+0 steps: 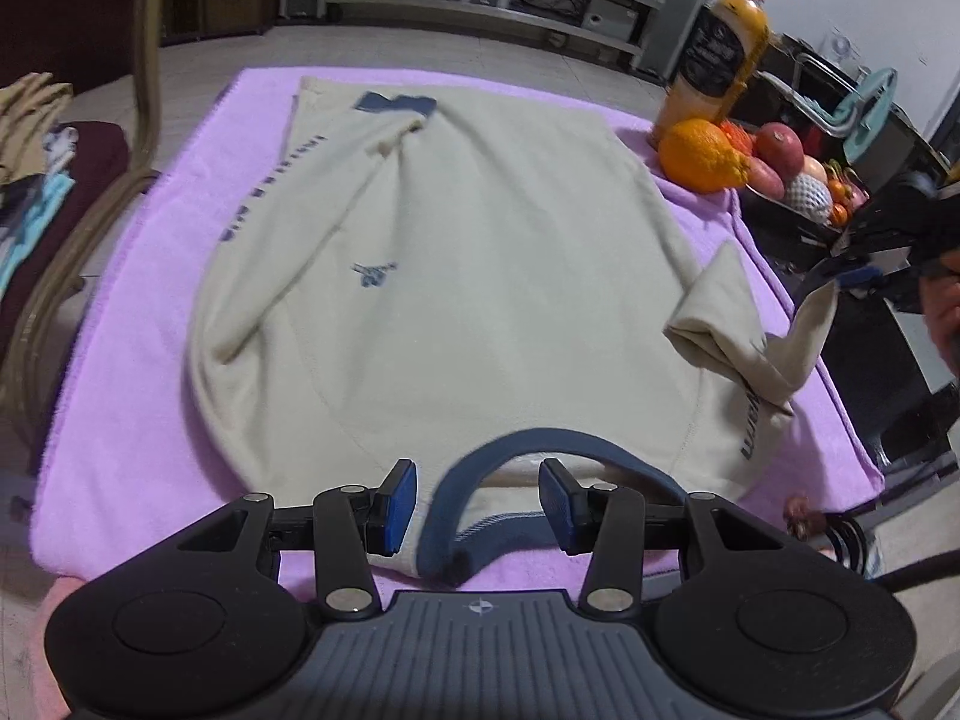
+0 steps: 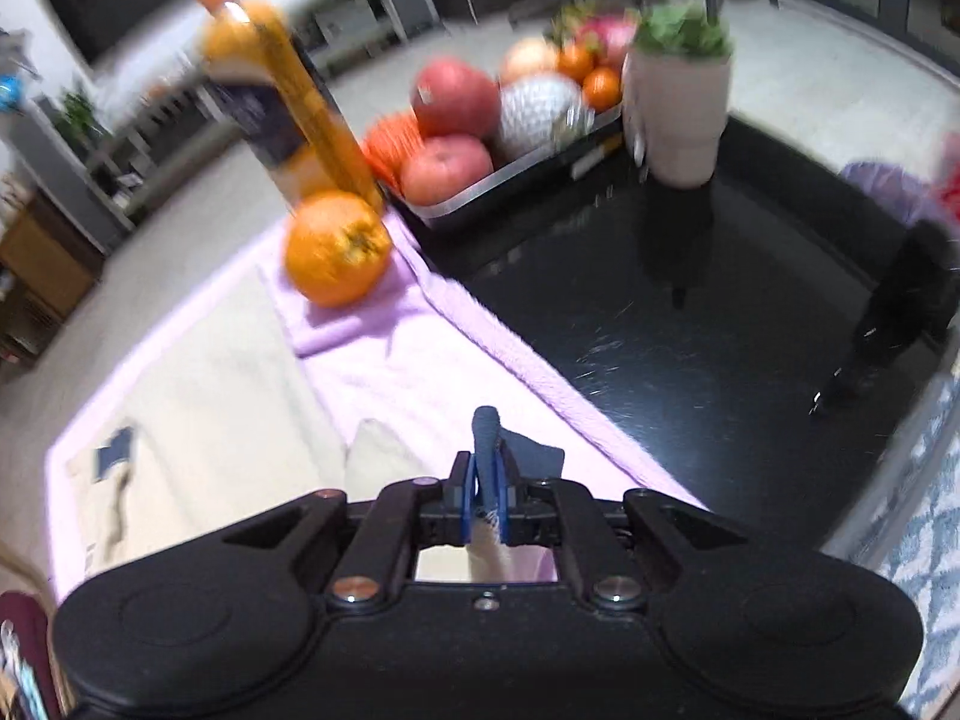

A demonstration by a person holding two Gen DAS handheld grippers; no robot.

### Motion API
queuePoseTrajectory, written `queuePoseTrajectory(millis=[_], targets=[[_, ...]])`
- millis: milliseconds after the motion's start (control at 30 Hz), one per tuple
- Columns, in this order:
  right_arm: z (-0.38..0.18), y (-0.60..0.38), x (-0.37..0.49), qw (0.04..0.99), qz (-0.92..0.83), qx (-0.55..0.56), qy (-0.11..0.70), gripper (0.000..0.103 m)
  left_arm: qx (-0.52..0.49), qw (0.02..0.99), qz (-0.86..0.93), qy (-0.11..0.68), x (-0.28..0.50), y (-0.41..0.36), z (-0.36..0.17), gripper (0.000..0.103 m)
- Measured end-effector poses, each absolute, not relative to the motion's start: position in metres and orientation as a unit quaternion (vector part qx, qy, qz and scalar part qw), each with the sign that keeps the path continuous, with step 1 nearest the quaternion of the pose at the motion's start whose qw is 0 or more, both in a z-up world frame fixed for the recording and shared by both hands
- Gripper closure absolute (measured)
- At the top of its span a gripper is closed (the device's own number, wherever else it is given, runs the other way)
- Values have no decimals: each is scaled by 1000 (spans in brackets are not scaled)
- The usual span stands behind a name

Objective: Fold clothes

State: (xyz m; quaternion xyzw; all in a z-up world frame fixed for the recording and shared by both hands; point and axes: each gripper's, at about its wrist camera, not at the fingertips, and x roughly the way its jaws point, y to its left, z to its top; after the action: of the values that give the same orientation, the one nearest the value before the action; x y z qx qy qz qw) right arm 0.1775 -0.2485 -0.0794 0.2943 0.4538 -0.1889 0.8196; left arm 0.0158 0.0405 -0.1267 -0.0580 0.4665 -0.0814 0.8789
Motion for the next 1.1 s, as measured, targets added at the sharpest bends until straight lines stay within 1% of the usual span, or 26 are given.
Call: queuePoseTrajectory(millis=[67, 100, 200, 233, 267, 300, 333, 433, 533, 700, 833, 900, 967, 1033, 1100], targets=[[-93, -257, 201, 809, -155, 307, 478, 61, -58, 883, -68, 460, 12, 46, -123, 59], [-93, -261, 199, 810, -128, 324, 472, 58, -60, 882, -63, 462, 10, 48, -124, 59], [-86, -275, 167, 826, -86, 355, 430, 58, -61, 875, -62, 476, 10, 45, -130, 59], [-86, -281, 156, 830, -88, 356, 421, 58, -56, 874, -65, 479, 10, 41, -131, 59], [-86, -286, 146, 834, -90, 356, 412, 61, -51, 872, -69, 482, 10, 37, -132, 59], [-90, -293, 140, 835, -99, 349, 414, 65, -47, 870, -72, 485, 10, 32, -133, 59], [-97, -298, 136, 832, -107, 343, 422, 72, -42, 869, -76, 488, 10, 28, -134, 59], [-127, -311, 134, 814, -91, 355, 451, 72, -28, 863, -86, 497, 9, 15, -138, 59], [-148, -306, 146, 816, -82, 345, 456, 72, -13, 863, -86, 498, 7, 8, -137, 59], [-163, -280, 172, 837, -71, 253, 481, 72, -3, 863, -73, 500, 6, 8, -135, 58], [-165, -247, 181, 857, -74, 143, 489, 71, 2, 861, -71, 504, 6, 5, -136, 58], [-165, -232, 178, 867, -73, 95, 484, 77, 3, 860, -73, 505, 6, 3, -137, 58], [-163, -224, 176, 871, -68, 81, 479, 94, 5, 860, -73, 505, 5, 3, -137, 58], [-156, -220, 174, 874, -77, 78, 473, 96, 4, 861, -73, 503, 5, 3, -136, 58], [-138, -228, 169, 883, -86, 108, 448, 96, 2, 862, -72, 501, 5, 5, -135, 58]])
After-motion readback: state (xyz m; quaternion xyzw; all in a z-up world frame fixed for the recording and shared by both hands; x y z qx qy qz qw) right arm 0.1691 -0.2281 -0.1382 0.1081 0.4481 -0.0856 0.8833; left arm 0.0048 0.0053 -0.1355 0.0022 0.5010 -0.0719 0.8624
